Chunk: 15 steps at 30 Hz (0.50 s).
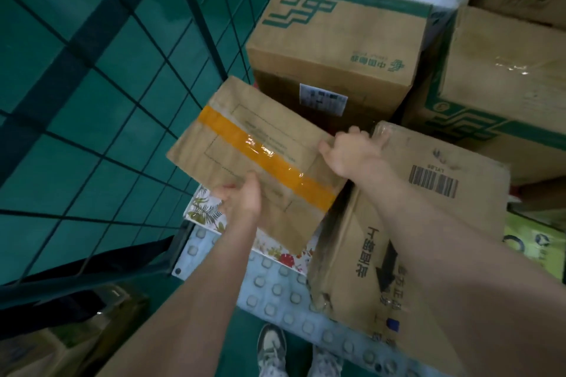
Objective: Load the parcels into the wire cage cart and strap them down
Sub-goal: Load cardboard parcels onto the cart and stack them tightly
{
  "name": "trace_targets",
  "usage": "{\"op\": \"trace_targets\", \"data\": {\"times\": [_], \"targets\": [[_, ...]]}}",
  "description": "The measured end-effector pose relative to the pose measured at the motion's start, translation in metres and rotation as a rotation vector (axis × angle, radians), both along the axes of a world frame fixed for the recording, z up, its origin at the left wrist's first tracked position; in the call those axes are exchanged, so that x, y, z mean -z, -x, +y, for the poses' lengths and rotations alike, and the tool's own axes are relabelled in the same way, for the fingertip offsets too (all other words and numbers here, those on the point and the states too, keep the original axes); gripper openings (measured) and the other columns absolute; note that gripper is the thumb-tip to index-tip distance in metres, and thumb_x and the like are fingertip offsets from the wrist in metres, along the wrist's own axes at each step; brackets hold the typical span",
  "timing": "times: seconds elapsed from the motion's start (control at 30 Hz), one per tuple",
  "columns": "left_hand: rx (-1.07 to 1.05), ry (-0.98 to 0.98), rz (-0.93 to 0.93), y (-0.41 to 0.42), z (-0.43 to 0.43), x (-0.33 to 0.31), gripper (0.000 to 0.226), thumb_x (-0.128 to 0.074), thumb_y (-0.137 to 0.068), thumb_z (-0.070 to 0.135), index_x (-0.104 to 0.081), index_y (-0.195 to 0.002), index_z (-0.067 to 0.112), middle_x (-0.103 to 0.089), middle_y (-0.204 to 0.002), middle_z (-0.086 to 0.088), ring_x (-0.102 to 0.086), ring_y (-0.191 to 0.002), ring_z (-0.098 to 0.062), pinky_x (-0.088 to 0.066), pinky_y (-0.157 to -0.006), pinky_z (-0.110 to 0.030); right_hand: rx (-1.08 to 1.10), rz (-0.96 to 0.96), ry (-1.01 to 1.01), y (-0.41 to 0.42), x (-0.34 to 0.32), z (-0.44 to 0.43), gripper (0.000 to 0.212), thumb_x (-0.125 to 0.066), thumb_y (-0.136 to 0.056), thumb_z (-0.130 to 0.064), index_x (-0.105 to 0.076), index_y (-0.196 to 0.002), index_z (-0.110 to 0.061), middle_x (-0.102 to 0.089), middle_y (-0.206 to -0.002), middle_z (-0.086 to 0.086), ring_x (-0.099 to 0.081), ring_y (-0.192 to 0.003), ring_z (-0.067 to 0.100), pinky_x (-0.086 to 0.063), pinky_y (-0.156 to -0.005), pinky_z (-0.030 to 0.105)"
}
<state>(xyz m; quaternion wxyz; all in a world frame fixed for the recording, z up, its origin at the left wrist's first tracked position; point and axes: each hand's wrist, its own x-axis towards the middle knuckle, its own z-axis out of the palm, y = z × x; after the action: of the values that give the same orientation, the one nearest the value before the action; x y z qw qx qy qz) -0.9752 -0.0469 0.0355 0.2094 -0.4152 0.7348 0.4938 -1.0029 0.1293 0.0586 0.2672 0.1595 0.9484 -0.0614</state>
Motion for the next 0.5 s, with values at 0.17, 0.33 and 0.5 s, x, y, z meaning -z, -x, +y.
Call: {"op": "trace_targets", "data": {"times": [0.17, 0.33, 0.5], "targets": [[-0.090, 0.032, 0.038, -0.005, -0.023, -0.008, 0.057, -0.054, -0.087, 0.038, -0.027, -0.131, 0.012, -0.040, -0.132, -0.017, -0.044, -0.108, -0.031, -0.034, -0.088, -0.039, 0.063, 0.060, 0.205, -0.024, -0.004, -0.018, 0.061, -0.029, -0.098, -0.051, -0.038, -0.138, -0.006, -0.047, -0.138, 0.016, -0.041, -0.129, 0.031, -0.012, -0.117, 0.044], [-0.031, 0.193, 0.007, -0.015, -0.032, -0.005, 0.053, -0.049, -0.084, 0.044, -0.029, -0.124, 0.015, -0.038, -0.129, -0.016, -0.041, -0.114, -0.035, -0.035, -0.088, -0.042, -0.053, -0.153, 0.195, -0.039, -0.015, -0.031, 0.073, -0.022, -0.095, -0.062, -0.054, -0.127, -0.005, -0.052, -0.133, 0.015, -0.049, -0.122, 0.030, -0.039, -0.098, 0.036], [0.084, 0.299, 0.068, -0.010, -0.048, -0.006, 0.048, -0.048, -0.085, 0.043, -0.035, -0.122, 0.014, -0.043, -0.128, -0.016, -0.041, -0.118, -0.035, -0.034, -0.100, -0.045, -0.021, -0.357, 0.299, -0.060, 0.005, -0.037, 0.085, -0.015, -0.090, -0.071, -0.046, -0.137, -0.008, -0.053, -0.133, 0.016, -0.049, -0.123, 0.029, -0.040, -0.100, 0.037]]}}
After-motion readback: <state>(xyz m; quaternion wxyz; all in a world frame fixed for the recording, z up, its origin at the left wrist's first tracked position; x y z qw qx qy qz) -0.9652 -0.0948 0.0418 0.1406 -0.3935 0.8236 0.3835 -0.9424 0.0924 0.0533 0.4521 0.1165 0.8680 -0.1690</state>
